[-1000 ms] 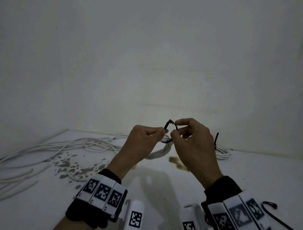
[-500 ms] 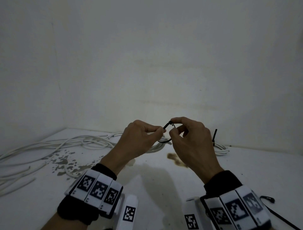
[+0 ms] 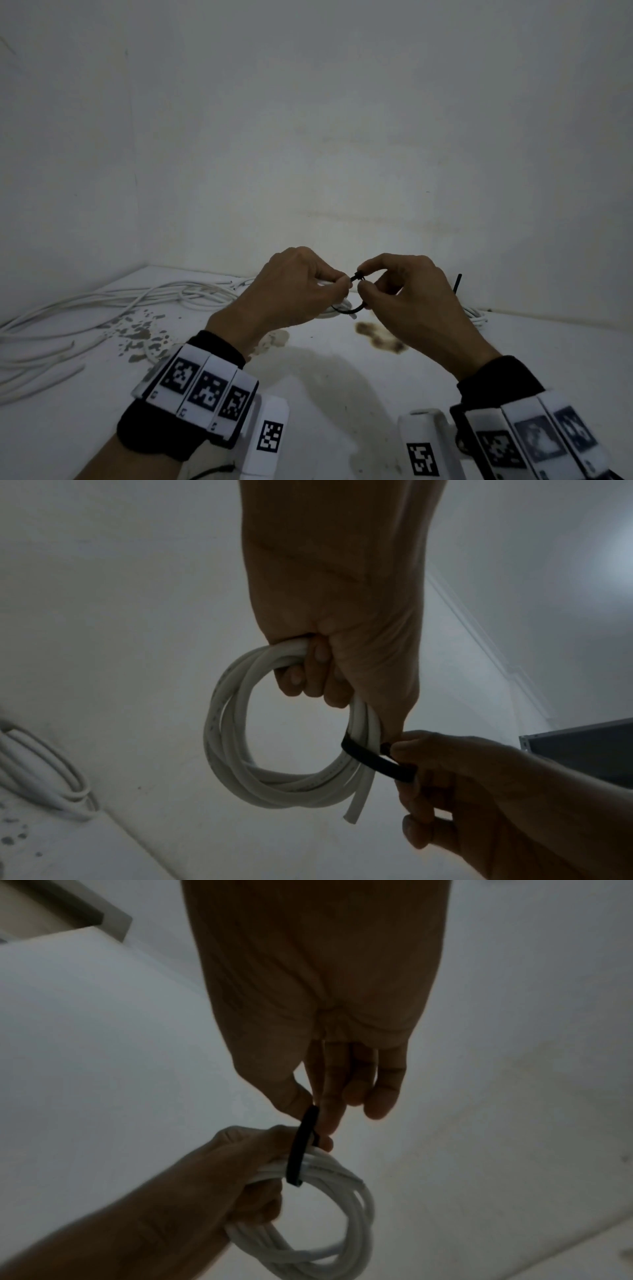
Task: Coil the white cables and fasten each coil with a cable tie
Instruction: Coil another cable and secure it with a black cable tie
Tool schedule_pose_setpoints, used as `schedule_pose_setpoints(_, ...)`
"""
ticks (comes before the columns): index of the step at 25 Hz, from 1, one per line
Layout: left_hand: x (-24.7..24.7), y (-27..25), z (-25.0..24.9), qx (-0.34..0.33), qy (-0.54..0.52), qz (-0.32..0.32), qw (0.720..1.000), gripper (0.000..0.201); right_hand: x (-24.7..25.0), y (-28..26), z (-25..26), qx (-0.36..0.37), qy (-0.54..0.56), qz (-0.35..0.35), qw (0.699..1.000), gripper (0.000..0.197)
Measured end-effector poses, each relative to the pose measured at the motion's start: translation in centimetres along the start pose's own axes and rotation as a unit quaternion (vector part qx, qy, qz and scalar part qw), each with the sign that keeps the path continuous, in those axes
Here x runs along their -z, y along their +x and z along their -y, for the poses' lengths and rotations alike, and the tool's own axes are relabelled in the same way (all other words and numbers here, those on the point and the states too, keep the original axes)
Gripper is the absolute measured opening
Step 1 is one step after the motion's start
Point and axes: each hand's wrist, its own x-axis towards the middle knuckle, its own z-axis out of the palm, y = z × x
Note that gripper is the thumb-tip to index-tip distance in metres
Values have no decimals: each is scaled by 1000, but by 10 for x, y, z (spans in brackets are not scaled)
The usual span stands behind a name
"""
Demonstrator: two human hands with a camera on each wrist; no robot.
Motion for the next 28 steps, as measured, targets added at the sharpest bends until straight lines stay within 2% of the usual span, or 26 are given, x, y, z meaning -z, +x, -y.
schedule_pose_setpoints(1, 1, 0, -2, -4, -26, 7, 1000, 24, 3, -1, 1, -22, 55, 25, 998, 5)
schedule_pose_setpoints(3, 5, 0, -6, -12, -78, 12, 997, 24, 10, -2, 3, -71, 205, 68, 974, 6)
schedule_pose_setpoints(5, 7, 0, -10, -22, -111, 12, 994, 21, 15, -2, 1, -94, 324, 69, 939, 17)
schedule_pose_setpoints(7, 6, 0, -13, -34, -133, 5, 990, 19, 16, -1, 0, -96, 361, 53, 926, 22)
schedule_pose_setpoints(9, 4, 0, -18, -31, -141, 2, 989, 22, 14, -1, 1, -65, 328, 1, 942, 18)
schedule_pose_setpoints(12, -3, -1, -22, 14, -177, 30, 984, 37, 12, -1, 5, -3, 219, -84, 972, 15)
schedule_pose_setpoints(15, -8, 1, -22, 91, -222, 7, 971, 34, 12, 2, 5, 29, 97, -154, 983, 16)
schedule_pose_setpoints(17, -13, 5, -19, 115, -211, -17, 970, 32, 10, 2, 6, 64, 32, -182, 981, 19)
schedule_pose_setpoints(22, -30, 9, -15, 94, -78, -100, 987, 50, -2, -2, 14, 196, -79, -176, 961, 23)
schedule_pose_setpoints(26, -25, 11, -2, 90, -83, -195, 973, 56, -9, -8, 19, 229, -184, -139, 946, 28)
schedule_pose_setpoints(28, -24, 10, 1, 89, -92, -207, 970, 58, -15, -13, 21, 253, -200, -131, 938, 31)
